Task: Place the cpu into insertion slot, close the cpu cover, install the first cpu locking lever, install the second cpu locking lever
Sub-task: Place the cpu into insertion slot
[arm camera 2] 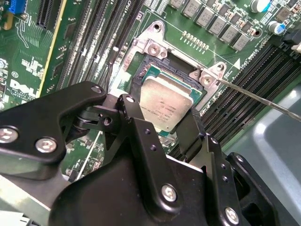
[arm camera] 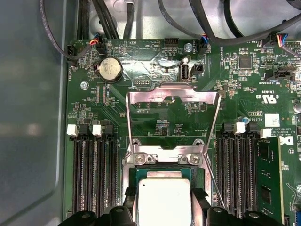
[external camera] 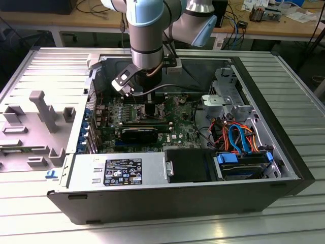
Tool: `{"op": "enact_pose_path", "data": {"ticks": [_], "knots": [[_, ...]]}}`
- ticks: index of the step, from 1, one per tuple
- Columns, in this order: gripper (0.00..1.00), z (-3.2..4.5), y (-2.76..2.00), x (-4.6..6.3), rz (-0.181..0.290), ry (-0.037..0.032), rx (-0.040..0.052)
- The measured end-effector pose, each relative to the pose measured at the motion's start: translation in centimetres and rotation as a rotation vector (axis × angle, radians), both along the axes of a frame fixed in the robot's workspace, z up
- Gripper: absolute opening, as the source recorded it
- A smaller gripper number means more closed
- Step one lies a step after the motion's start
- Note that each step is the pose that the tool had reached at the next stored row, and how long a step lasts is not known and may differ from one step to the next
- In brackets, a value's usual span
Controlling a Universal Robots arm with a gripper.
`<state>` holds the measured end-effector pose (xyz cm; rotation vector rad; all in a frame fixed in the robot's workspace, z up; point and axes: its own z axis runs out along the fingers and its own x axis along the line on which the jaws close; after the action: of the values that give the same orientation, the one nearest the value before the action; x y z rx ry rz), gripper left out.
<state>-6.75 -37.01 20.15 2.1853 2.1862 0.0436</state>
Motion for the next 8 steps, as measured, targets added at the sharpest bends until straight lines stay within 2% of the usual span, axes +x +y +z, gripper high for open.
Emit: {"op": "enact_pose_path", "data": {"ticks": [8], "knots": [[0.54,-0.04,0.01,-0.13,0.000,-0.0002,0.0004]]}}
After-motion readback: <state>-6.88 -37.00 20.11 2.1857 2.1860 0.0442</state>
